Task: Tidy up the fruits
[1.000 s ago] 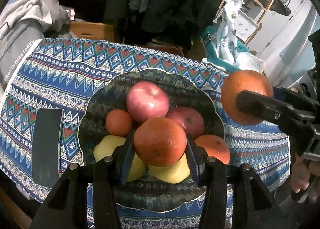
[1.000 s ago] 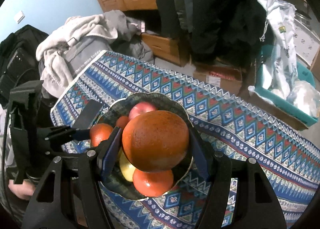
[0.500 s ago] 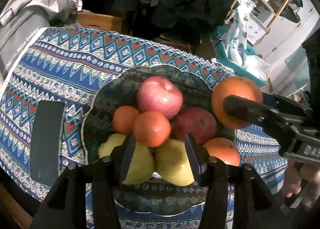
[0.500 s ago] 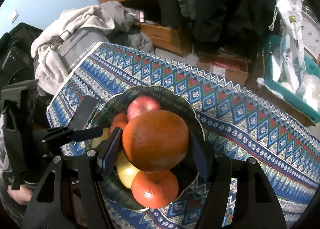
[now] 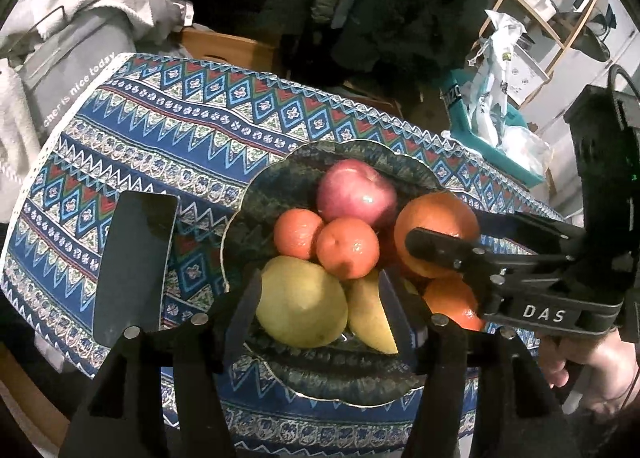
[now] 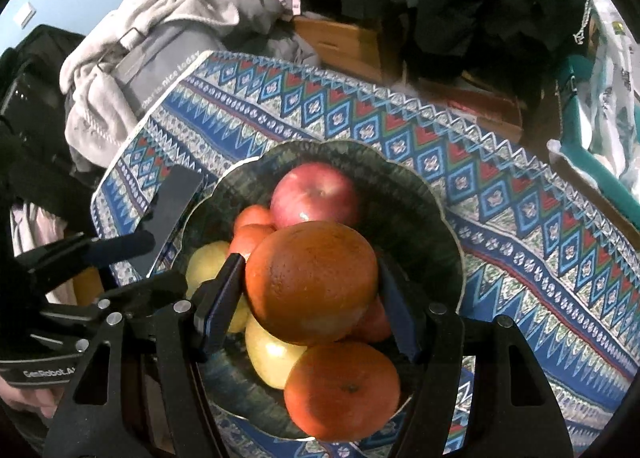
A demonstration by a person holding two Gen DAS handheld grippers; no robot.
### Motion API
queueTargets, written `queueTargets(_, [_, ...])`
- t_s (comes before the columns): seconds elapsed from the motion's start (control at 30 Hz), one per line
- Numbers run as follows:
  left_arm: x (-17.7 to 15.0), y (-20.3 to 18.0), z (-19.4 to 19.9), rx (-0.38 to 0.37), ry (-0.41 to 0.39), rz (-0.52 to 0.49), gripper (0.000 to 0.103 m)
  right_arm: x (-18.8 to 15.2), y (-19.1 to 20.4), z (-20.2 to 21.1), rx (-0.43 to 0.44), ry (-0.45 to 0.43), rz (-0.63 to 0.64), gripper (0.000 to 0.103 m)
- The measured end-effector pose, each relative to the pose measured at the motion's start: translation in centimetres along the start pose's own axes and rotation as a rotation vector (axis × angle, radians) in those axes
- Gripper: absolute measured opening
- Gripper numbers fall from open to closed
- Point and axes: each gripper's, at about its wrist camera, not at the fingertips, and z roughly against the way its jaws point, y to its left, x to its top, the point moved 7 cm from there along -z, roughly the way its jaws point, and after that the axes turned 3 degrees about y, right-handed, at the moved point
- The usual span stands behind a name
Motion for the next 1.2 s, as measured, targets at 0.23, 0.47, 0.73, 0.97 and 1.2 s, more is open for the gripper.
queueTargets(0.23, [-0.3,-0.2,1.3,0.015,-0.018,-0.017,0.062,0.8,0.5,1.7,0.021,-0.043,-0.005,0.068])
queueTargets(0.47, [-0.3,-1.1,3.9,0.006,-0.065,-0.029,0.068,0.6,0.4,4.2,-0.004,-0.084,-0.023,0.068])
queueTargets(0.73, [0.5,-3.7,7.9,0.044,-0.162,-0.101,0.079,0.4,0.6,9.8,-0.095,-0.191,-0.004,0.073])
queueTargets(0.97, [0.8,-5.3,10.6,0.042,-0.211,-0.124,0.083,-0.2,0.3,15.5,-0.157,-0.294,-0.012,0.082])
queueTargets(1.2, [1.4,-7.1,14.0,0.064,-0.301,-0.135,0.089,-1.0,-0.3,19.8,-0.204,-0.371,-0.052,0.086])
